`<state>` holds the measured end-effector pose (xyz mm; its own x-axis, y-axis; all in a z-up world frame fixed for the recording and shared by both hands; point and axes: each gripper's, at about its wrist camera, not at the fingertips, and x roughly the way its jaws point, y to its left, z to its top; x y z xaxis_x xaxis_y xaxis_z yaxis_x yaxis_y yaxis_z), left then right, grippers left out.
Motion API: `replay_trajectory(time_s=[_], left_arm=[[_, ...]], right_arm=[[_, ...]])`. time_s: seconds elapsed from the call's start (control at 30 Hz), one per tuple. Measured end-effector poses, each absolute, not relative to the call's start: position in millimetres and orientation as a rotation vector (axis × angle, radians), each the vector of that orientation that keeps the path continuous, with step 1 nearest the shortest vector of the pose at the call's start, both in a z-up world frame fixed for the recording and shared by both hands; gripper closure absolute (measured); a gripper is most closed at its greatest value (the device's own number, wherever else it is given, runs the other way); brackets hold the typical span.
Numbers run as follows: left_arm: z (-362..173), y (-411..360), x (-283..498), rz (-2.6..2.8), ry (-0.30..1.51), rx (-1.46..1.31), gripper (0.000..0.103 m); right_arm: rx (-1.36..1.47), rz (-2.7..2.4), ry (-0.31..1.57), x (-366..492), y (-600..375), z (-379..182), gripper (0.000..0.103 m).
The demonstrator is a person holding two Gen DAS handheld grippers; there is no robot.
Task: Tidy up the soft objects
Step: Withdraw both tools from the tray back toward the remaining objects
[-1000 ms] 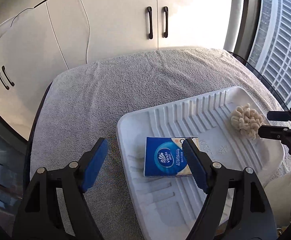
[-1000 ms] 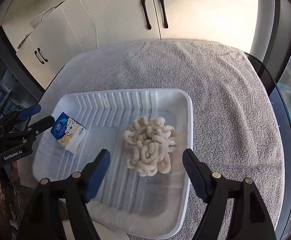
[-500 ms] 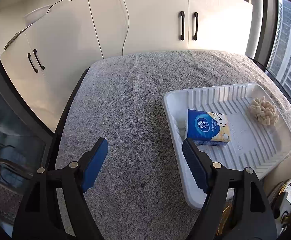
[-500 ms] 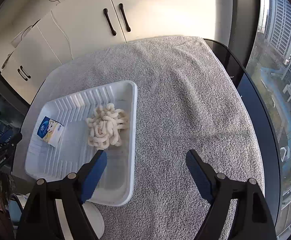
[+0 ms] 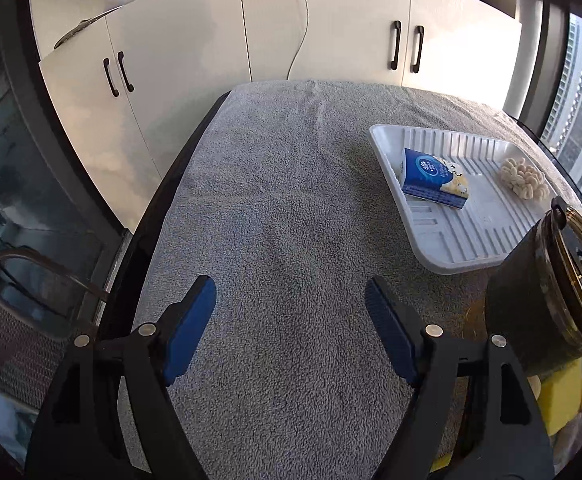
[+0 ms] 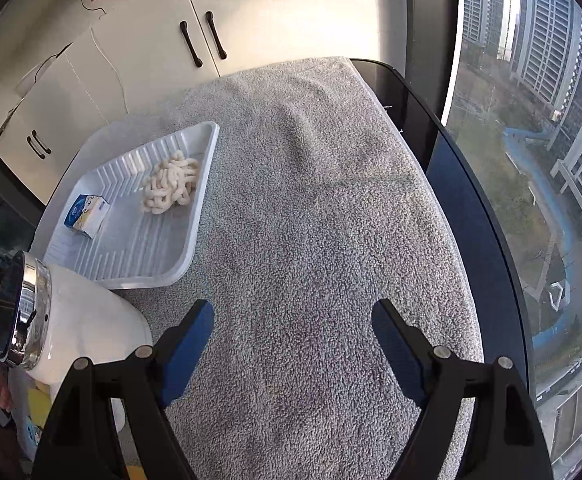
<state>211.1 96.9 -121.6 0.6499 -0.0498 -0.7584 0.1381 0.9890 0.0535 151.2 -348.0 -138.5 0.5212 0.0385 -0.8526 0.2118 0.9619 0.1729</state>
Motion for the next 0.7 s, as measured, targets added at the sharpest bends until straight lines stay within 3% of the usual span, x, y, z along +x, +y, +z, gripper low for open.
replay_trajectory(time_s=[0.7], left_arm=[[-135,120,82,-0.113,0.927,0.103,0.027]], right_arm=[[0.213,-0.046,1.003,5,-287,-138,0.020]])
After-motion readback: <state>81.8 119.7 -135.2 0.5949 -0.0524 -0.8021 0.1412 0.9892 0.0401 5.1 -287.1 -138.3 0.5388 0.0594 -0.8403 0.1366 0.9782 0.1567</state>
